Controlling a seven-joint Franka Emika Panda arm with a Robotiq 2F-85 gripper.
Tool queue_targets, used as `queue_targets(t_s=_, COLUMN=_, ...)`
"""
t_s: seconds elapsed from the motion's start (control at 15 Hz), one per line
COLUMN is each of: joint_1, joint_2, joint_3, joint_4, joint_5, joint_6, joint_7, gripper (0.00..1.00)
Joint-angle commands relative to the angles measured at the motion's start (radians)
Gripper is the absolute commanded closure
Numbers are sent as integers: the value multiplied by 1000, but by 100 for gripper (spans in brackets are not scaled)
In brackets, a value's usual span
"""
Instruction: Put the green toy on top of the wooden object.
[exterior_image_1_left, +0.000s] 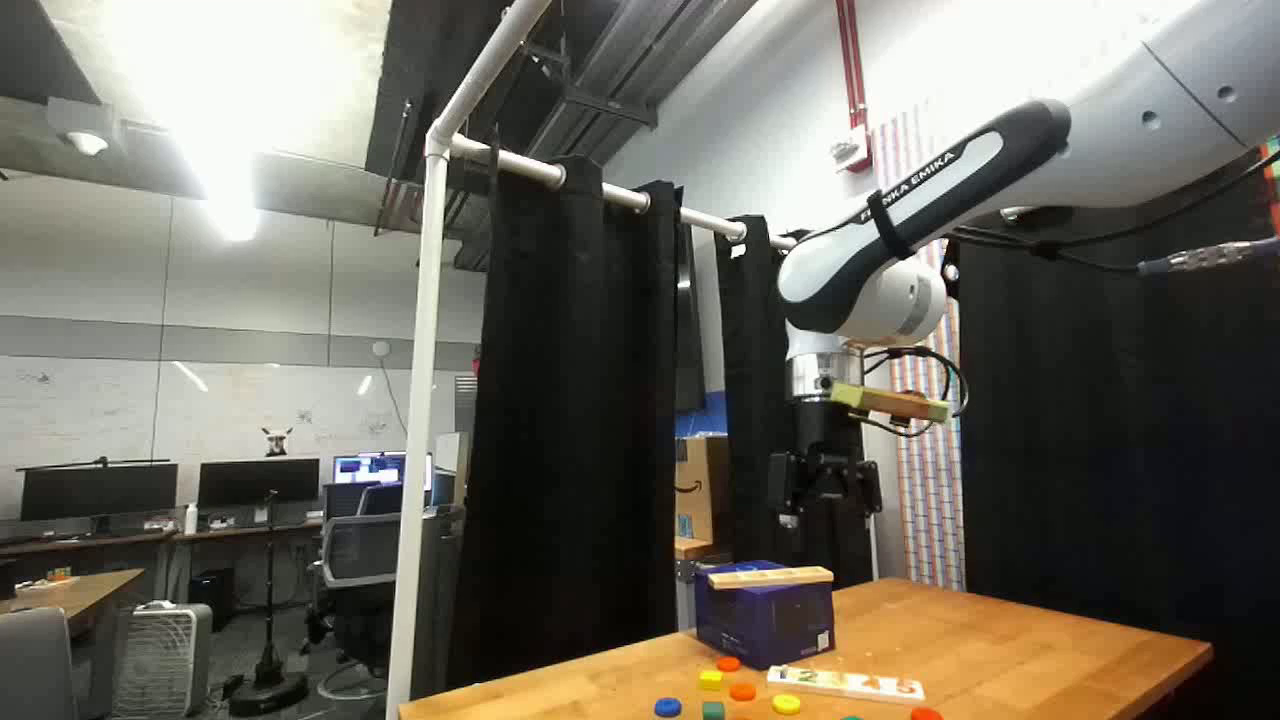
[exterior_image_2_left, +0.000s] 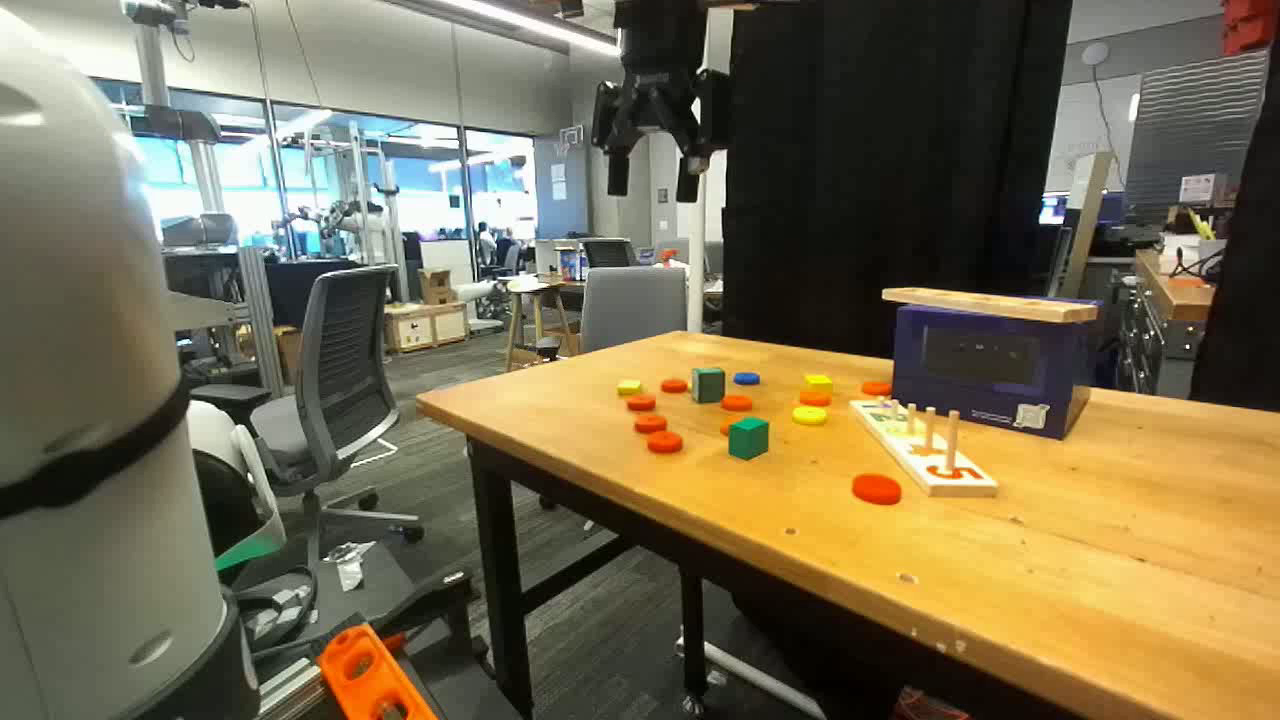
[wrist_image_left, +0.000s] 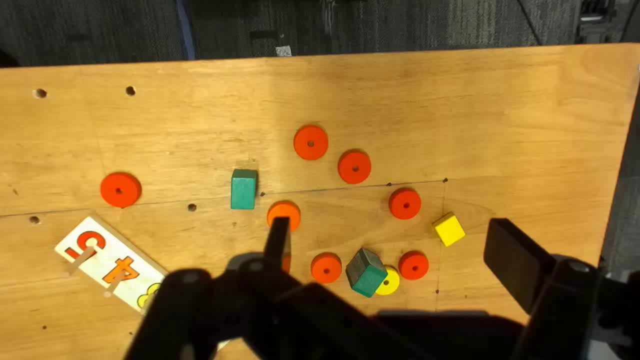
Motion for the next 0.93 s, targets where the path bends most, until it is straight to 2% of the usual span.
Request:
queue_targets(t_s=0.0, joint_1=-8, joint_2=0, joint_3=7, joint_4=7, joint_5=3, joint_6=-2, joint_7=-3, gripper=0)
queue_targets(t_s=0.6, joint_1=-8, joint_2=-3, joint_3=5, joint_4=18, joint_5=1, joint_6=-1, joint_7=-7, gripper=0)
queue_targets(t_s=0.87, joint_1=-20, joint_2=25, joint_3=8, joint_4=10, joint_5=-71, joint_6=23, joint_7=-37, gripper=0)
